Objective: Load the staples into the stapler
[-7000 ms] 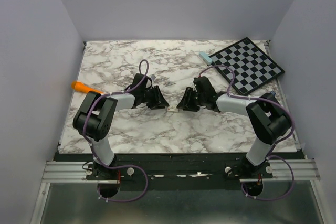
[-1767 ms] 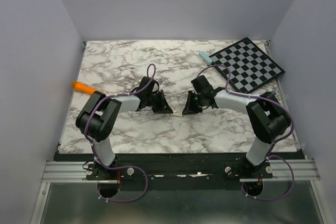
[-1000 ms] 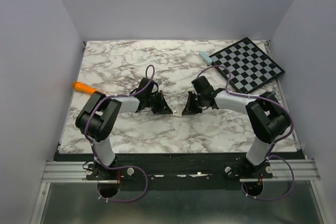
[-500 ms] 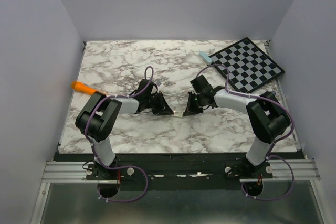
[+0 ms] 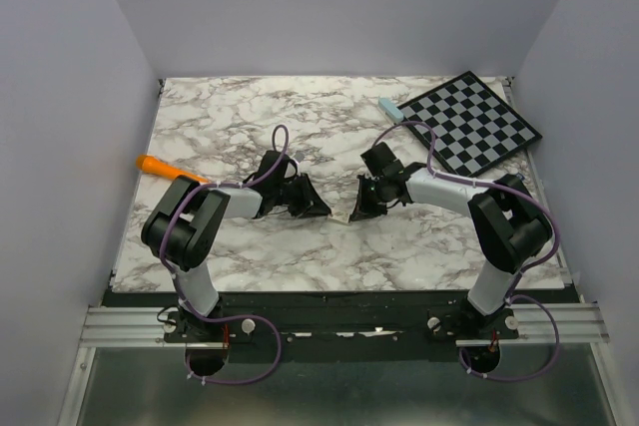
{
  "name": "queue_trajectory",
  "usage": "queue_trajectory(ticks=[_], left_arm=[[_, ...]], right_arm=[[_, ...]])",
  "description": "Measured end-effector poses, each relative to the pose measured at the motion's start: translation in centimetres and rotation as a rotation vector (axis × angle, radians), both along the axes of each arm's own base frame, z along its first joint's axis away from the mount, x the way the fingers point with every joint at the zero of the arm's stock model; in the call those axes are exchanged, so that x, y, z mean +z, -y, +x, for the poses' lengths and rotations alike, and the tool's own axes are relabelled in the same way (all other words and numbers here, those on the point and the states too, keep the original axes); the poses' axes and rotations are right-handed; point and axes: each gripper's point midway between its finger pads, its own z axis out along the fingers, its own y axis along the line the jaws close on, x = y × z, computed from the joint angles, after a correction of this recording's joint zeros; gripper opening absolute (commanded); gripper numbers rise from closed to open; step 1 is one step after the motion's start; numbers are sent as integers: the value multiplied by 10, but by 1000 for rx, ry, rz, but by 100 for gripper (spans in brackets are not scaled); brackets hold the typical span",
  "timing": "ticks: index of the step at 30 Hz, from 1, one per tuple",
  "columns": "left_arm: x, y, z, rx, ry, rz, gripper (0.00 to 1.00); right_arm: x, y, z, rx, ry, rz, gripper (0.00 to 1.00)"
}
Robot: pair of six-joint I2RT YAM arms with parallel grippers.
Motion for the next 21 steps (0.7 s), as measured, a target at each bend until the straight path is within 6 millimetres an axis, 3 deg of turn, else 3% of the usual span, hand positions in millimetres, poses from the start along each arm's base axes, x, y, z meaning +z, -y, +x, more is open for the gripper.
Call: queue_trajectory(ticks=[12,21], left_arm=[[9,6,0,-25,16,-46,29],[1,5,-3,-29,-17,-25,27]], right_arm=[[2,-1,-2,20,3,-15,1],[5,-4,-1,27,9,-11,1]])
